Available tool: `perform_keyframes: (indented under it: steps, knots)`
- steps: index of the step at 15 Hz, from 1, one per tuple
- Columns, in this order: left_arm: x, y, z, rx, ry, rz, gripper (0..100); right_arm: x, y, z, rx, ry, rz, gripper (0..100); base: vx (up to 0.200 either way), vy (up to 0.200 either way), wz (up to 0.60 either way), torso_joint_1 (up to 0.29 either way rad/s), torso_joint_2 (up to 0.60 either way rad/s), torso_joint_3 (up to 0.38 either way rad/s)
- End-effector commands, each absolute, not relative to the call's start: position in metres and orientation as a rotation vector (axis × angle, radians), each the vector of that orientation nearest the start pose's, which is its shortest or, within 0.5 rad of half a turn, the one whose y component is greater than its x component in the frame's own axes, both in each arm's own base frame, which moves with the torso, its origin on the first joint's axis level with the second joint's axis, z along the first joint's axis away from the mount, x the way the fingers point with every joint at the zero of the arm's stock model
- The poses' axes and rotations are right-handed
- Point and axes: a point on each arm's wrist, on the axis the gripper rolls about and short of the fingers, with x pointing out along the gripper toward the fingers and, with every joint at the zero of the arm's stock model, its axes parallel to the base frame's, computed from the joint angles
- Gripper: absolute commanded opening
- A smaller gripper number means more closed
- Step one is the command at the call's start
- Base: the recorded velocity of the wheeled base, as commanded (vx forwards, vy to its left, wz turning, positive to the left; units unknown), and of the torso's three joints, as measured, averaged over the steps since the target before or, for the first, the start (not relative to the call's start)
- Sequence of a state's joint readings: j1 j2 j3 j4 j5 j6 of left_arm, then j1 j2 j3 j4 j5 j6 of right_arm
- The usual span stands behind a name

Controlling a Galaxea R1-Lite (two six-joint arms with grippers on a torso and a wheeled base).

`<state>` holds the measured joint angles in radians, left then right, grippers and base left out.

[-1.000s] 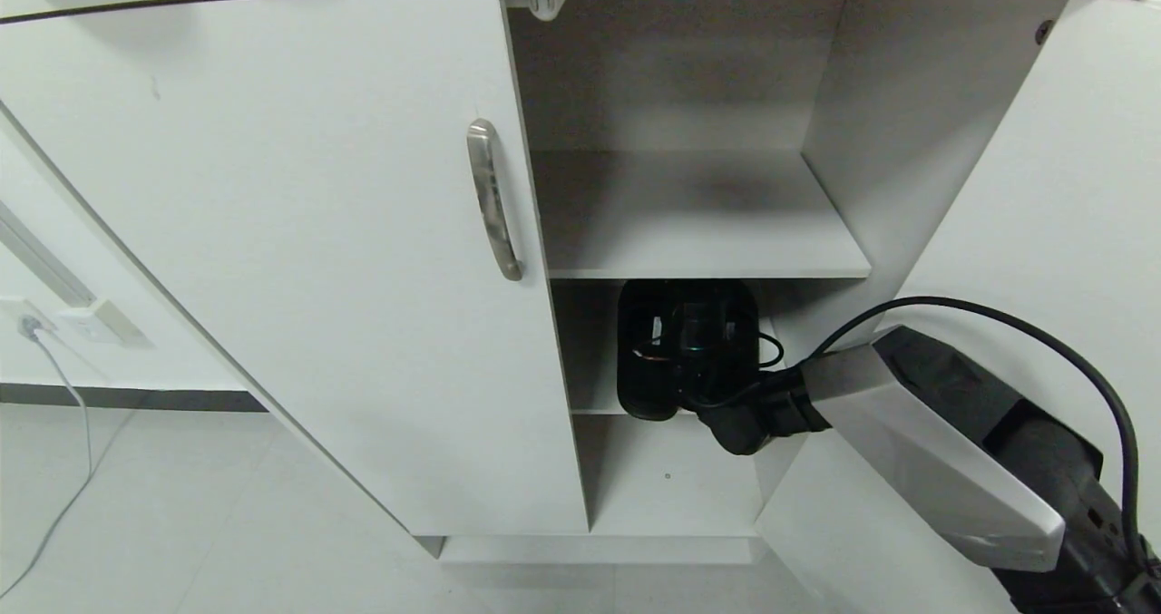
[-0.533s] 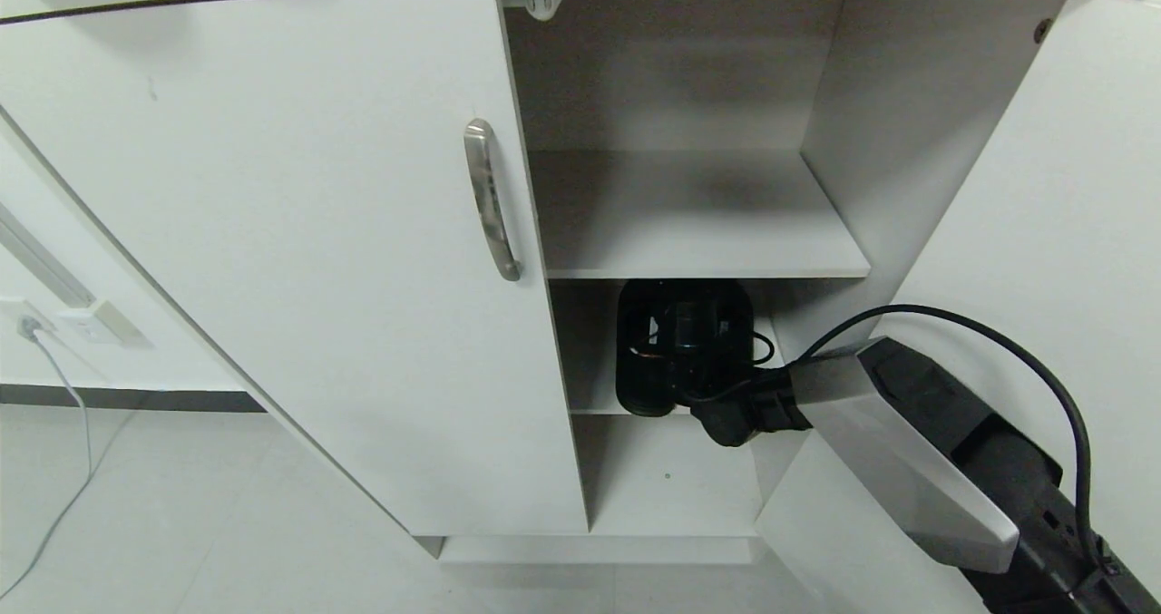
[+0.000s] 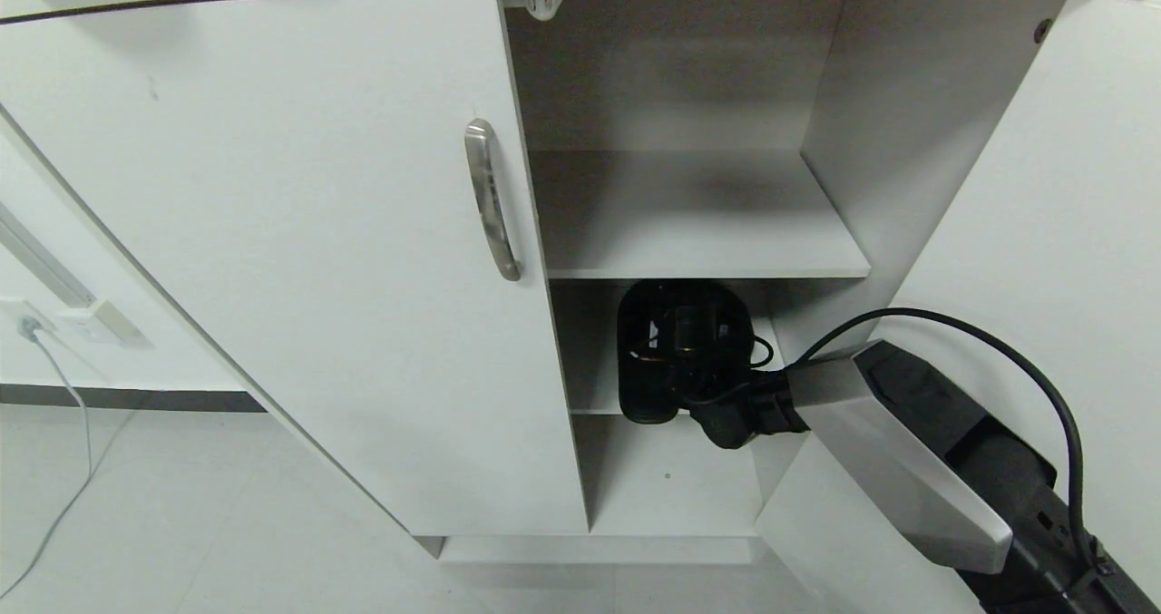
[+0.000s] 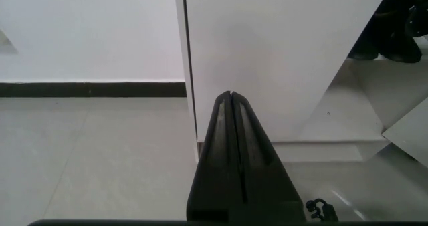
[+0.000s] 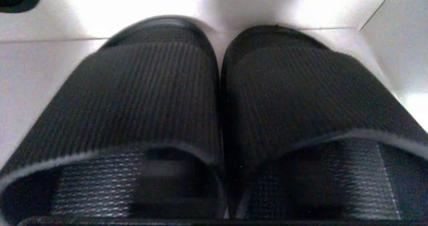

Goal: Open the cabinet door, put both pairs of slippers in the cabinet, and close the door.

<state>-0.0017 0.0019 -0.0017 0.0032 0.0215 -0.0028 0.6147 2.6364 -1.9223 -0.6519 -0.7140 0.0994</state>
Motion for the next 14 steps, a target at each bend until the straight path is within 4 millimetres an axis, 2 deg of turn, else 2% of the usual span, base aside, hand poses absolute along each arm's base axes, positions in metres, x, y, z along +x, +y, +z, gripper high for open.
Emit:
perform_keyframes:
  steps: [1,2,4,6,9,11,12,14]
  knots:
    - [-0.023,0.001,0.076,-0.003,0.003,0.021,0,0.449,0.299,0.081,0.056,0.051,-0.102,100,0.0,0.0,0.0,0.0,0.0,0.0]
    - [-0.023,0.001,0.076,-0.003,0.003,0.021,0,0.446,0.299,0.079,0.046,0.063,-0.101,100,0.0,0.0,0.0,0.0,0.0,0.0]
    - [-0.023,0.001,0.076,-0.003,0.003,0.021,0,0.434,0.298,0.087,0.043,0.076,-0.092,100,0.0,0.0,0.0,0.0,0.0,0.0]
    - [-0.023,0.001,0.076,-0.003,0.003,0.021,0,0.414,0.298,0.097,0.049,0.065,-0.068,100,0.0,0.0,0.0,0.0,0.0,0.0]
    - [-0.023,0.001,0.076,-0.003,0.003,0.021,0,0.372,0.297,0.108,0.06,0.05,-0.026,100,0.0,0.0,0.0,0.0,0.0,0.0]
    - [-0.023,0.001,0.076,-0.003,0.003,0.021,0,0.332,0.293,0.118,0.068,0.036,0.027,100,0.0,0.0,0.0,0.0,0.0,0.0]
    - [-0.023,0.001,0.076,-0.003,0.003,0.021,0,0.324,0.289,0.119,0.067,0.037,0.033,100,0.0,0.0,0.0,0.0,0.0,0.0]
    - [-0.023,0.001,0.076,-0.003,0.003,0.021,0,0.293,0.274,0.118,0.063,0.043,0.073,100,0.0,0.0,0.0,0.0,0.0,0.0]
